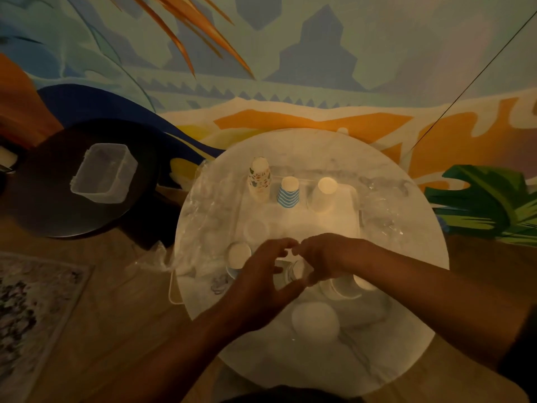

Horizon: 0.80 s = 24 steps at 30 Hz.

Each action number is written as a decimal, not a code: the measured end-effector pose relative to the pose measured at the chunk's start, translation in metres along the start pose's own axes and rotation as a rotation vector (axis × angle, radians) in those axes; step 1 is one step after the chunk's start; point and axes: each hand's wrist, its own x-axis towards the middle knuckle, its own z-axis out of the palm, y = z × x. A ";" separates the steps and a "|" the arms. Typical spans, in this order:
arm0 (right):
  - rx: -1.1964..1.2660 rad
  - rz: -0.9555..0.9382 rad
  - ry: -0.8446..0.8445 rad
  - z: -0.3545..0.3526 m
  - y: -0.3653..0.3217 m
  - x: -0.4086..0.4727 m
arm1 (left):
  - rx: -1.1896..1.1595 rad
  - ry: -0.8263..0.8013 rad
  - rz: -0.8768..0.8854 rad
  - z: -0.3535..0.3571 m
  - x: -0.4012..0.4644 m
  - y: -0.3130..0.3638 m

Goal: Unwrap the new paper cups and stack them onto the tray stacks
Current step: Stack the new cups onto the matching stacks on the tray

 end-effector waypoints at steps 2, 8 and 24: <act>-0.071 -0.011 0.008 0.004 -0.003 0.003 | 0.011 -0.029 -0.093 0.013 -0.006 -0.015; -0.169 -0.031 0.089 0.014 -0.010 0.004 | 0.006 -0.062 -0.258 0.041 -0.009 -0.050; -0.072 -0.015 0.288 -0.028 0.004 -0.065 | 0.110 -0.099 -0.222 0.074 0.023 -0.076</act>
